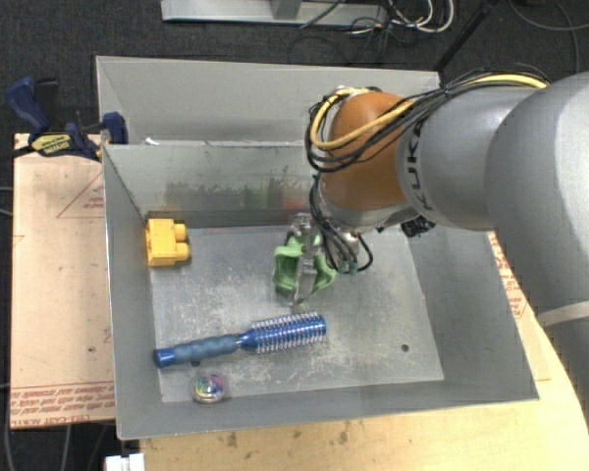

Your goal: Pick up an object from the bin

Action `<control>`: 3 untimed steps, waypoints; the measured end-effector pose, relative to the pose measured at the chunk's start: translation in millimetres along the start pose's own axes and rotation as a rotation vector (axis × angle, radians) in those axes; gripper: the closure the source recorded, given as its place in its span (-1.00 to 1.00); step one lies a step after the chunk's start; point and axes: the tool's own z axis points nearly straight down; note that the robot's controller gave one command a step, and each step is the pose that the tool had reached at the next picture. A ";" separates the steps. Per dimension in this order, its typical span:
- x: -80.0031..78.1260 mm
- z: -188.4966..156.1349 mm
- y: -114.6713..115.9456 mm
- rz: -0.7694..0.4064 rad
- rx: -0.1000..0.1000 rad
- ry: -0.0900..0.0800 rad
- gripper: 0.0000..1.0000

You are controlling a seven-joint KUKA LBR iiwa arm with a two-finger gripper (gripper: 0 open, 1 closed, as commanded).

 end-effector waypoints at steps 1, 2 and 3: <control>-0.3 -2.6 0.6 0.000 0.000 0.001 1.00; -1.9 -43.3 1.5 0.000 0.000 -0.002 1.00; -4.0 -102.4 2.3 0.000 -0.001 -0.006 1.00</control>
Offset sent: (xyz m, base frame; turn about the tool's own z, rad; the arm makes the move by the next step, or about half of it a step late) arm -0.0001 0.0001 0.0031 0.0000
